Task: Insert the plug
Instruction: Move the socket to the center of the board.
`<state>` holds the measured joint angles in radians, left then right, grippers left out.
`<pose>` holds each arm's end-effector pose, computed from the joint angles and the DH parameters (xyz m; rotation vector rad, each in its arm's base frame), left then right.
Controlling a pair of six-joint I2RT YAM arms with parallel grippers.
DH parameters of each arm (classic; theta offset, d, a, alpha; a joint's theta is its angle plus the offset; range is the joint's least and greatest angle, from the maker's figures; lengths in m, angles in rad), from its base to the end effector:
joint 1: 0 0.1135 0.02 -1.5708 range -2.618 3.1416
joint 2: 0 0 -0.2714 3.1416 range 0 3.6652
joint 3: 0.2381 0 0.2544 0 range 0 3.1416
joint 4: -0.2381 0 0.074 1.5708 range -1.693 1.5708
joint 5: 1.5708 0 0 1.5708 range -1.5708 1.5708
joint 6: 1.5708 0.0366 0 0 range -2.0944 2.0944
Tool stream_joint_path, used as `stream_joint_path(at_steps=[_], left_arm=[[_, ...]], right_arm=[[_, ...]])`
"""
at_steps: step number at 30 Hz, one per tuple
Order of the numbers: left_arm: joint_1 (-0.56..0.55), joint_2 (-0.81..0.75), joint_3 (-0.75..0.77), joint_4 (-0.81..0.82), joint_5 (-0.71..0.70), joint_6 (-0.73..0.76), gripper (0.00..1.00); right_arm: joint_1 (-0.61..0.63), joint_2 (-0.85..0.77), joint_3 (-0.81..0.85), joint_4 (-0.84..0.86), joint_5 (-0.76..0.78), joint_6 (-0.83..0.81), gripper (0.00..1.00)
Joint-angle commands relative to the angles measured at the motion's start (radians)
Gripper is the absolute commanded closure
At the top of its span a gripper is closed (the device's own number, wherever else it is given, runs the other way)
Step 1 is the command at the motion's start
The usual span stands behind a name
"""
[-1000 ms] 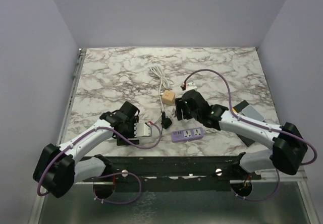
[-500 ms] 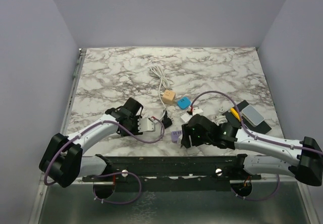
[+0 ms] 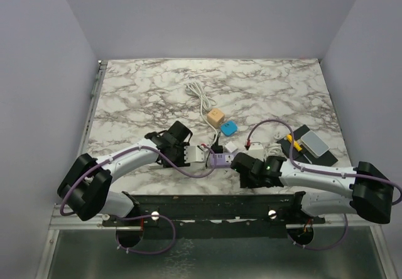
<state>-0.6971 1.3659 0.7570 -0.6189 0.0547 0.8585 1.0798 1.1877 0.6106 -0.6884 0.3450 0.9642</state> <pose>0.1820 -0.1550 0.1829 1.9709 1.9821 -0.0372 0.1010 0.1627 0.1772 -0.0834 2.6886 0.1085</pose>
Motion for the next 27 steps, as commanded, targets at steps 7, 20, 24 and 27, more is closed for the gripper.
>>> stream_joint_path(at_steps=[7, 20, 24, 27], left_arm=[[-0.091, 0.044, 0.04, -0.002, 0.103, -0.128, 0.76], [-0.093, -0.09, 0.118, -0.125, 0.096, -0.211, 0.01], [-0.092, -0.13, 0.124, -0.145, 0.086, -0.221, 0.01], [-0.092, -0.151, 0.141, -0.155, 0.082, -0.231, 0.01]], right_arm=[[-0.086, -0.078, 0.057, -0.06, 0.186, -0.001, 0.99], [-0.086, -0.082, 0.129, -0.146, 0.167, 0.003, 0.15], [-0.086, -0.048, 0.14, -0.158, 0.192, 0.023, 0.11], [-0.087, -0.008, 0.145, -0.13, 0.217, 0.01, 0.1]])
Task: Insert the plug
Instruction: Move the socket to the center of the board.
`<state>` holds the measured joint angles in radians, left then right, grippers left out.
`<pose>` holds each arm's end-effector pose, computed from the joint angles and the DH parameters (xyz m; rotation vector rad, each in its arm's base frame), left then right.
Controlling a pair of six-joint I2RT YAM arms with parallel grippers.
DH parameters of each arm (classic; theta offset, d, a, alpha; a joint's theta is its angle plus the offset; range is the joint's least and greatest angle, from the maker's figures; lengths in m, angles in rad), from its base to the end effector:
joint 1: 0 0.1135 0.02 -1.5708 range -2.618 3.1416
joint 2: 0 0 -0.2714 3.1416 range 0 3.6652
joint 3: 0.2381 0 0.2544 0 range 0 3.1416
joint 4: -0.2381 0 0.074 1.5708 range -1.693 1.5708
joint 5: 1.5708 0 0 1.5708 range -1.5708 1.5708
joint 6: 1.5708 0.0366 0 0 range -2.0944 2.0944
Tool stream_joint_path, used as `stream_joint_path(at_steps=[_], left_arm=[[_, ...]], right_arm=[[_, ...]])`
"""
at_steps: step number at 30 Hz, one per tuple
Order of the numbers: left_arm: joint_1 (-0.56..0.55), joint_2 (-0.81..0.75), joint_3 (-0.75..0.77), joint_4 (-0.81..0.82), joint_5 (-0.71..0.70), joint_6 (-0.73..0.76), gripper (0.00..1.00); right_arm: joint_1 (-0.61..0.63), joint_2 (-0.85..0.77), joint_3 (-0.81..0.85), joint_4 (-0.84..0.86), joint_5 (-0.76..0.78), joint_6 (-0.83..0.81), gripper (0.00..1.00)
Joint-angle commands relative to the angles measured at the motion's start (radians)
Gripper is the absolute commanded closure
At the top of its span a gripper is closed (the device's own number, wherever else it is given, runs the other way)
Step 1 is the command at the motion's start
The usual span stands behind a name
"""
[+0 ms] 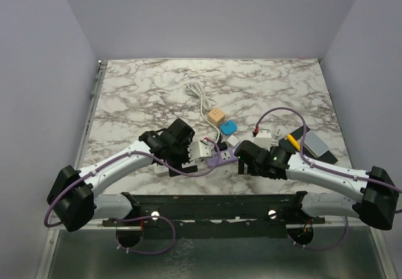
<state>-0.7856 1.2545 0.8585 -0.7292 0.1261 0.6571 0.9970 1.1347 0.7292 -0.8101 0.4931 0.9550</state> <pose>0.1624 -0.1690 0.2319 1.8104 2.0001 -0.2092 0.1194 0.1528 0.2175 0.0614 2.5419 0.0194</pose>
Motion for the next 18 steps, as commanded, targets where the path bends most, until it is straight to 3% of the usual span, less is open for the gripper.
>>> stream_joint_path(at_steps=[1, 8, 14, 18], left_arm=[[-0.004, -0.044, 0.047, -0.048, 0.01, -0.035, 0.01], [-0.004, -0.097, 0.064, -0.051, 0.007, -0.049, 0.01], [-0.004, -0.141, 0.062, -0.028, 0.002, -0.041, 0.01], [-0.004, -0.167, 0.077, 0.016, 0.019, -0.055, 0.01]], right_arm=[[-0.005, 0.059, 0.029, 0.006, 0.079, 0.012, 0.1], [-0.03, 0.139, 0.049, 0.099, 0.124, -0.057, 0.17], [-0.038, 0.138, 0.017, 0.149, 0.105, -0.079, 0.38], [-0.038, 0.139, -0.01, 0.174, 0.058, -0.087, 0.4]])
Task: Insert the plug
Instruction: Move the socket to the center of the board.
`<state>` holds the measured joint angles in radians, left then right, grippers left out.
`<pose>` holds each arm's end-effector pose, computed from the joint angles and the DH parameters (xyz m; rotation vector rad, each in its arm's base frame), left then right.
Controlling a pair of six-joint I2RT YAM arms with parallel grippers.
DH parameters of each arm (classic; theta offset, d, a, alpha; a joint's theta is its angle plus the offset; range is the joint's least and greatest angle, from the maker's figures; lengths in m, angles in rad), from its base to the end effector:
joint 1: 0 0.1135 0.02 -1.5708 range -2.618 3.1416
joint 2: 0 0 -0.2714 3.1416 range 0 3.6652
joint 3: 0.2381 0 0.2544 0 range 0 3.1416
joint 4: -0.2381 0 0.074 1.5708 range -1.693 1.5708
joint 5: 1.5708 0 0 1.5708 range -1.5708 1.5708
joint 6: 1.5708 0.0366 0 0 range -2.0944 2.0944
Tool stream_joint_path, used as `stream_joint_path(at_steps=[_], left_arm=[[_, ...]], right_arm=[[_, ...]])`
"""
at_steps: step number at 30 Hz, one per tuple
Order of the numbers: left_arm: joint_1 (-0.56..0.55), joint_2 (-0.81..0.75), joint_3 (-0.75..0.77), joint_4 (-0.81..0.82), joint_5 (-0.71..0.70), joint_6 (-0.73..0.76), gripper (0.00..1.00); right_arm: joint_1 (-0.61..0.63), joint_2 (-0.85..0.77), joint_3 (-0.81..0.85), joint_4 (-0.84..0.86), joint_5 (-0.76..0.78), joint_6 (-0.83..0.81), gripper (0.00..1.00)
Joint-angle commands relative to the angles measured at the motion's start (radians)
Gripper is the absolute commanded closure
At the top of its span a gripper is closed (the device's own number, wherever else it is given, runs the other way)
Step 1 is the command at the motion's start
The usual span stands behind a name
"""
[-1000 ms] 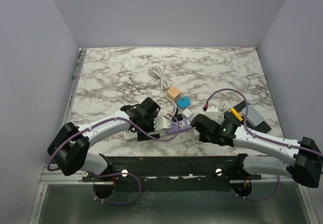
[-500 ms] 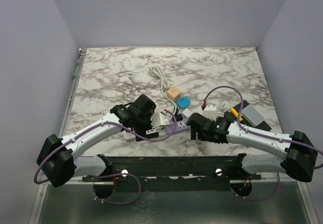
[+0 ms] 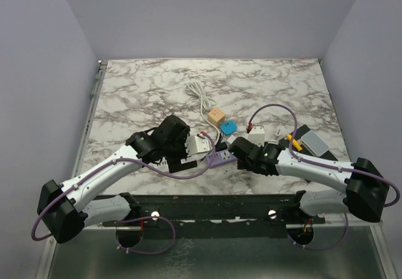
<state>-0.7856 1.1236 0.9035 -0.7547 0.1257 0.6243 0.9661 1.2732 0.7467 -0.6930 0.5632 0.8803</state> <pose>0.1515 -0.1581 0.2715 1.6891 1.9093 -0.2229 0.1414 0.1702 0.2021 0.0209 2.4898 -0.0820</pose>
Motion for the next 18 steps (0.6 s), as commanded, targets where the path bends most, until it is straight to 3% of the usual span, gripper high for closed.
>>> stream_joint_path(at_steps=[1, 5, 11, 18], left_arm=[[-0.004, -0.041, 0.036, 0.053, 0.027, -0.029, 0.01], [-0.004, -0.055, 0.044, 0.083, 0.067, -0.03, 0.01], [-0.004, -0.056, 0.067, 0.122, 0.11, -0.028, 0.01], [-0.004, -0.077, 0.075, 0.194, 0.186, -0.014, 0.01]], right_arm=[[-0.007, 0.003, -0.03, 0.056, -0.02, -0.011, 0.4], [-0.007, -0.004, -0.041, 0.058, -0.037, -0.009, 0.4], [-0.007, -0.125, -0.001, 0.055, -0.047, -0.061, 0.6], [-0.007, -0.322, 0.039, 0.119, -0.132, -0.232, 0.62]])
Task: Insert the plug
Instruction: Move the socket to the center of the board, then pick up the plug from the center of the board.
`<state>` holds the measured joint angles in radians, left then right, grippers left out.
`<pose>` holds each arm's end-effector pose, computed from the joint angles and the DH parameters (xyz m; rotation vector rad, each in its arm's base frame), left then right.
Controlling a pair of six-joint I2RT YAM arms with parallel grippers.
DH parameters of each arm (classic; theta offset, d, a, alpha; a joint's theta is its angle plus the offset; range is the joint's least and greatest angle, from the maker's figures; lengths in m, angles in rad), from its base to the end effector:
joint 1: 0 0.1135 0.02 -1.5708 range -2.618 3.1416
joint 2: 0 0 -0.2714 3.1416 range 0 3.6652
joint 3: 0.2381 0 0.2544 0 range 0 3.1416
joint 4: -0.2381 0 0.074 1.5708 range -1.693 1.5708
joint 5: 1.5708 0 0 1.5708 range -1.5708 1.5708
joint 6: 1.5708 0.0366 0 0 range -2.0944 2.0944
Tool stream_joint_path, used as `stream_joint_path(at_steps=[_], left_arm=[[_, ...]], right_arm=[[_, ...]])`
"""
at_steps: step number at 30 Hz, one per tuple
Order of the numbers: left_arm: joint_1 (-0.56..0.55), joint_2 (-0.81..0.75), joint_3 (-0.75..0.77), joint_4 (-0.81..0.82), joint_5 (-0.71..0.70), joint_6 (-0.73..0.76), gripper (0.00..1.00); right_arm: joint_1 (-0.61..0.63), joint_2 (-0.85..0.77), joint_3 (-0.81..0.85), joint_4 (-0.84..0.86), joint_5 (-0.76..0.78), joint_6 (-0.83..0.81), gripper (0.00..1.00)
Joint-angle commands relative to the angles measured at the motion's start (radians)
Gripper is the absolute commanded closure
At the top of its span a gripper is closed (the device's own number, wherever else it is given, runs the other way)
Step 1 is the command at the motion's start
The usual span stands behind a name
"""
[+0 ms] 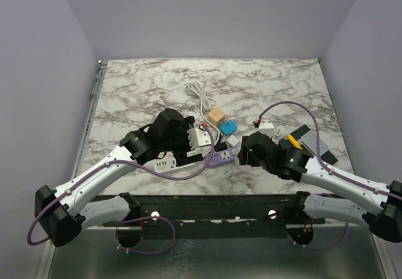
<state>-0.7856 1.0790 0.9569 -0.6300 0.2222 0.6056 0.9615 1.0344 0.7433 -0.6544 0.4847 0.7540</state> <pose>0.1531 -0.1646 0.3072 1.5749 1.7111 -0.3487 0.1271 0.1523 0.2471 -0.0571 2.3790 0.1964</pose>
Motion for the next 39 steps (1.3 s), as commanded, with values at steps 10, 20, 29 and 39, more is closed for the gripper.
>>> stream_joint_path(at_steps=[10, 20, 29, 39], left_arm=[[-0.016, -0.061, -0.011, 0.178, 0.13, 0.116, 0.01], [-0.044, -0.103, -0.028, 0.209, 0.071, 0.302, 0.01], [-0.044, -0.17, -0.001, 0.229, 0.049, 0.287, 0.01], [-0.043, -0.222, -0.006, 0.228, 0.036, 0.295, 0.01]], right_arm=[[-0.003, -0.064, 0.133, 0.223, -0.151, -0.215, 0.64], [-0.003, -0.023, 0.218, 0.312, -0.237, -0.28, 0.64], [-0.003, -0.125, 0.111, 0.525, -0.251, -0.361, 0.65], [-0.003, -0.132, 0.133, 0.598, -0.352, -0.387, 0.65]])
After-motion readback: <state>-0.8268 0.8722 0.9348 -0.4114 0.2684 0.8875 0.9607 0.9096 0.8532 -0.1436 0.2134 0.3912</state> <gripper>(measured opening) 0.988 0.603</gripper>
